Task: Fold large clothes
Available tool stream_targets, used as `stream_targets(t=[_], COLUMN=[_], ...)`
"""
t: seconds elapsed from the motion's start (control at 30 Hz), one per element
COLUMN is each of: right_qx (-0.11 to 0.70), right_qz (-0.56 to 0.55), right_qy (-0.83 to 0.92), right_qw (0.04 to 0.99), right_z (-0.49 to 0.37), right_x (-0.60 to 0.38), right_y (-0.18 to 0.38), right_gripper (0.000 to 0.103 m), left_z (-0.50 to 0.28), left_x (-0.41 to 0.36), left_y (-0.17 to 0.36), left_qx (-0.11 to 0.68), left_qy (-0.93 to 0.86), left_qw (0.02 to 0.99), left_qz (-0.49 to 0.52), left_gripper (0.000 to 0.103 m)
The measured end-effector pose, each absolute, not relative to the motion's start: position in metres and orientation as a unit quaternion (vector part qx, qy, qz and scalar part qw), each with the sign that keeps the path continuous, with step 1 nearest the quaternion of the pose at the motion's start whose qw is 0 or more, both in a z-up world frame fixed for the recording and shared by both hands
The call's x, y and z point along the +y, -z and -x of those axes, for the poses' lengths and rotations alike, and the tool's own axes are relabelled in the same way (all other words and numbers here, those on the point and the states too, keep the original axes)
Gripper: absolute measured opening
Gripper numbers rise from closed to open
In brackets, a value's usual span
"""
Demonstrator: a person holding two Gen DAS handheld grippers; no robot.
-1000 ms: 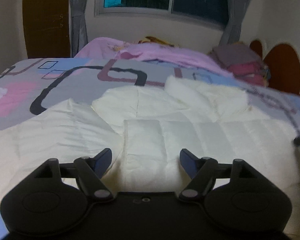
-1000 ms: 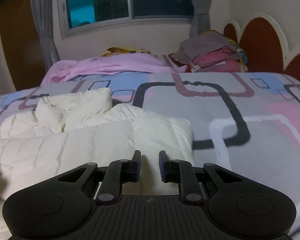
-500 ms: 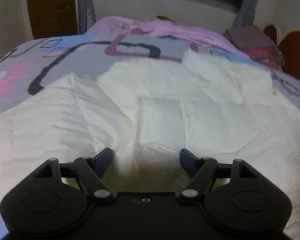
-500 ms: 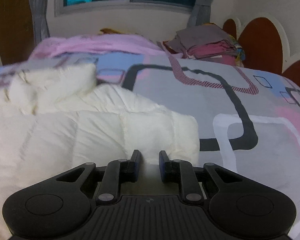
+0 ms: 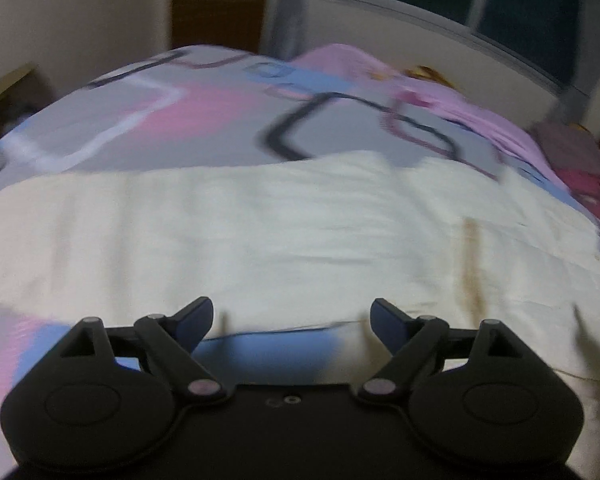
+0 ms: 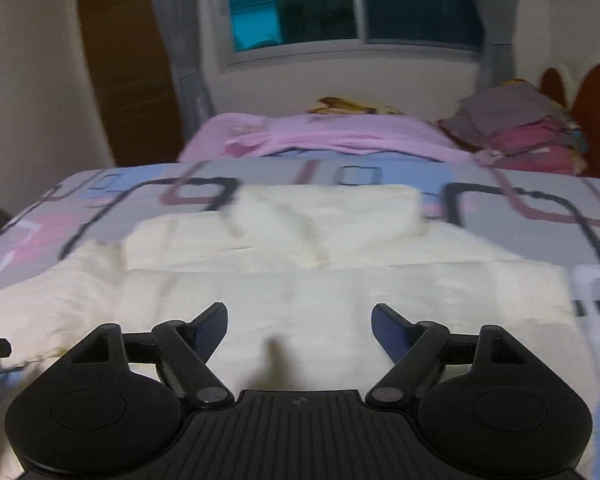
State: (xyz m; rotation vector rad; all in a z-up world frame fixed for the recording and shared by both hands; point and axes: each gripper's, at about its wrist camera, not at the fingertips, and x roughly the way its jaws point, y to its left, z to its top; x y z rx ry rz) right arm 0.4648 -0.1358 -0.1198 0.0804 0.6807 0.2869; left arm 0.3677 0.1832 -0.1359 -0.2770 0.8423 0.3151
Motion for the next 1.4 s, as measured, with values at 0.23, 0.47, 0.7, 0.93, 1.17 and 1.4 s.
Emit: stream_targets(t=[0.23,0.47,0.7,0.93,1.17,1.4], right_qx=[0.319,0.324,0.351,0.392,0.401,0.368], right_qz=[-0.028,-0.023,-0.001,0.024,0.028,-0.015], right_qy=[-0.194,-0.227,-0.204,-0.171,-0.187,-0.19], right_qw=[0.928,0.918,0.914,0.903,0.897,0.91], right_z=[-0.456,-0.455,-0.474,-0.495,-0.502,-0.488], right_x=[-0.071,-0.022,0.001,0.01,0.011,-0.013], right_y=[0.11,0.115,0.145,0.186,0.186,0.155], right_gripper=[0.079,0.079,0.079,0.079,0.079,0.079], left_z=[-0.314,-0.288,-0.282,-0.287,-0.303,-0.333], left_x=[0.271,0.338,0.366,0.377,0.359,0.31], left_y=[0.135,0.151,0.17,0.17,0.142,0.089], left_qx=[0.394,0.376,0.334,0.301,0.288,0.249], left_qy=[-0.257,-0.332,-0.329,-0.327,-0.286,-0.2], left_qw=[0.858,0.821,0.822,0.832,0.871,0.923], left_qz=[0.208,0.274,0.323,0.332,0.277,0.216], left_gripper=[0.087,0.087,0.084,0.032,0.012,0.012])
